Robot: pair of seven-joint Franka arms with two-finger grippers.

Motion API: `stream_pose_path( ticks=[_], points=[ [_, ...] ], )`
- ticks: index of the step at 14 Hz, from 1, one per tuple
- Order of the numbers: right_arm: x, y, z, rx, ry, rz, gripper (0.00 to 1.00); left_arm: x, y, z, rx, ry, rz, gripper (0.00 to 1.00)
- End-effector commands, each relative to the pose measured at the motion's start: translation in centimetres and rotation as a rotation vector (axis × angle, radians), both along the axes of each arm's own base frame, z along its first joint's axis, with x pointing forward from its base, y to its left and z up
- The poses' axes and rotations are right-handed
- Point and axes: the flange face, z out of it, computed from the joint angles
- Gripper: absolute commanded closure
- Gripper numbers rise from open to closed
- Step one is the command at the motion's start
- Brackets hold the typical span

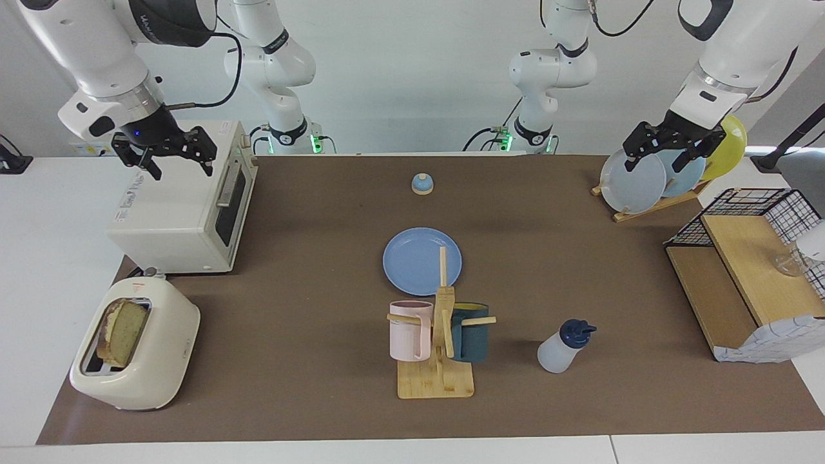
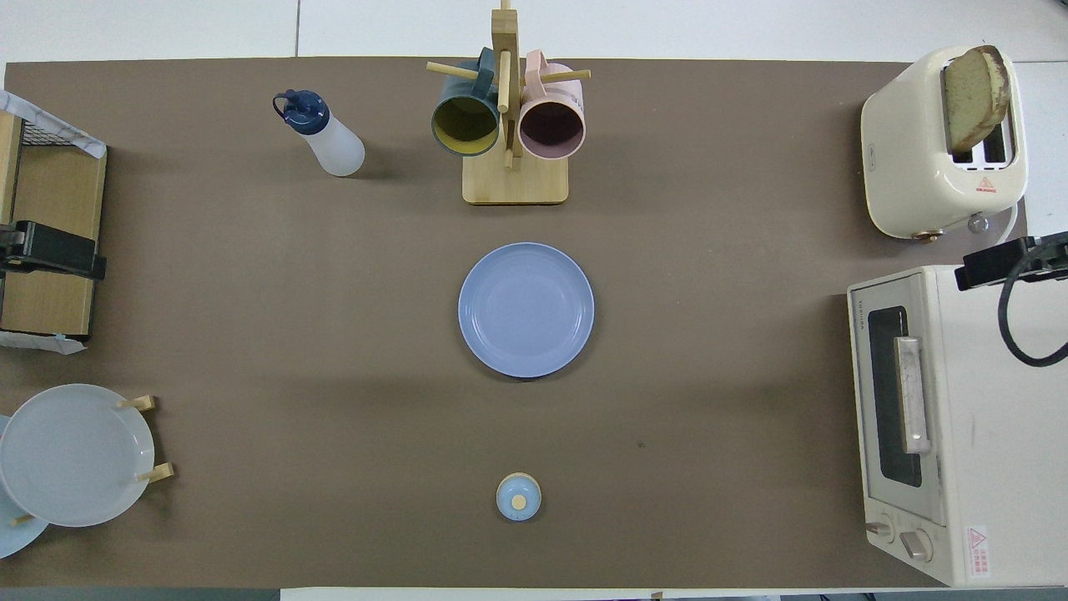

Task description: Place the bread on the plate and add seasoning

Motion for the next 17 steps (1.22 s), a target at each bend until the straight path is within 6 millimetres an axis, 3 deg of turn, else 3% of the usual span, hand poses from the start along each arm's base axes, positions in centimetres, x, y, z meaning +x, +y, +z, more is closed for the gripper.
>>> stream_pose_path(
  ticks=[1,5,9,11,13,15,17],
  points=[
    [-0.2,0.0,0.4,0.015,-0.003,-0.015,0.0,-0.9,0.2,0.1,-0.015,0.0,-0.002,0.0],
    [0.4,-0.9,0.1,0.014,-0.035,-0.035,0.0,-1.0,0.4,0.1,-0.013,0.003,-0.005,0.0],
    [3.2,-1.3,-0.5,-0.006,-0.252,-0.036,0.0,-1.1,-0.9,0.0,0.001,0.011,-0.026,0.0],
    [4.4,-1.8,-1.2,-0.016,-0.362,-0.046,0.0,-2.0,-0.3,-0.5,0.002,0.051,-0.027,0.0],
    [5.7,-4.5,-2.8,-0.025,-0.407,-0.086,0.0,-2.5,-1.0,-2.0,-0.002,0.023,-0.032,0.0],
    [6.5,-5.0,-3.7,-0.019,-0.431,-0.098,0.0,-3.2,-3.5,-4.0,-0.008,-0.046,-0.074,0.0],
    [7.2,-5.3,-4.3,-0.036,-0.517,-0.088,0.0,-4.2,-3.9,-6.0,-0.017,-0.148,-0.084,0.0]
  ],
)
